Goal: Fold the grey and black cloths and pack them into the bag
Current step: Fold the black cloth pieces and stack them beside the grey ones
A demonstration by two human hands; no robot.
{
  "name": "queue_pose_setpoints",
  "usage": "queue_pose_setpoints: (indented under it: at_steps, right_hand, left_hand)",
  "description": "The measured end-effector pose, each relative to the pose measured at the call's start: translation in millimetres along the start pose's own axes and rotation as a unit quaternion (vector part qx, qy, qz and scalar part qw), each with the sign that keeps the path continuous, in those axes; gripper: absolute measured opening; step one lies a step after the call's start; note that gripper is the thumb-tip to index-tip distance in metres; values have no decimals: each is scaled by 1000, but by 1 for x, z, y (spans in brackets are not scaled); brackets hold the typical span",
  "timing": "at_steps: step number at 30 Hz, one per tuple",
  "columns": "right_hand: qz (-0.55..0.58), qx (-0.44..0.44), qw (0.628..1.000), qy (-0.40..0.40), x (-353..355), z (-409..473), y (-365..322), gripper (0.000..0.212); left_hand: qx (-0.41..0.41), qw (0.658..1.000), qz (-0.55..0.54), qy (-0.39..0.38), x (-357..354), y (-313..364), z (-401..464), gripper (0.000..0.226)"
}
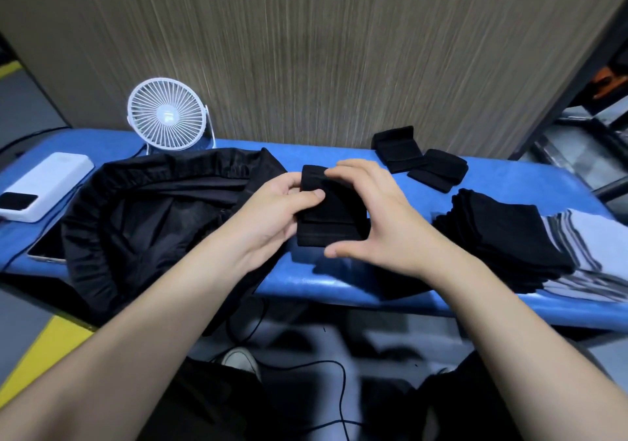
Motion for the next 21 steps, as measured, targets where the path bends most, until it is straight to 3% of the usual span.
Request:
queue_pose_setpoints:
  at_steps: [4,13,21]
  right_hand:
    - [-111,-24,993,-45,5,-12,6,113]
    - [-221,-81,965,-119,30,-34,26,98]
    - [-232,-135,947,-179,37,-48,33,89]
  left_hand:
    - [15,999,-25,-19,-16,-4,5,34]
    - [39,987,153,-28,-51,-15,13,34]
    - [42,976,209,-45,-71,-24,18,47]
Point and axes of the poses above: each hand's wrist, its own z-axis towards the middle knuckle, its own x-axis out of the back of the hand, y = z × x, the point moved 6 cm from there along z, towards the middle knuckle, and after that the axes turned 8 degrees about z, right-handed, at the moved point
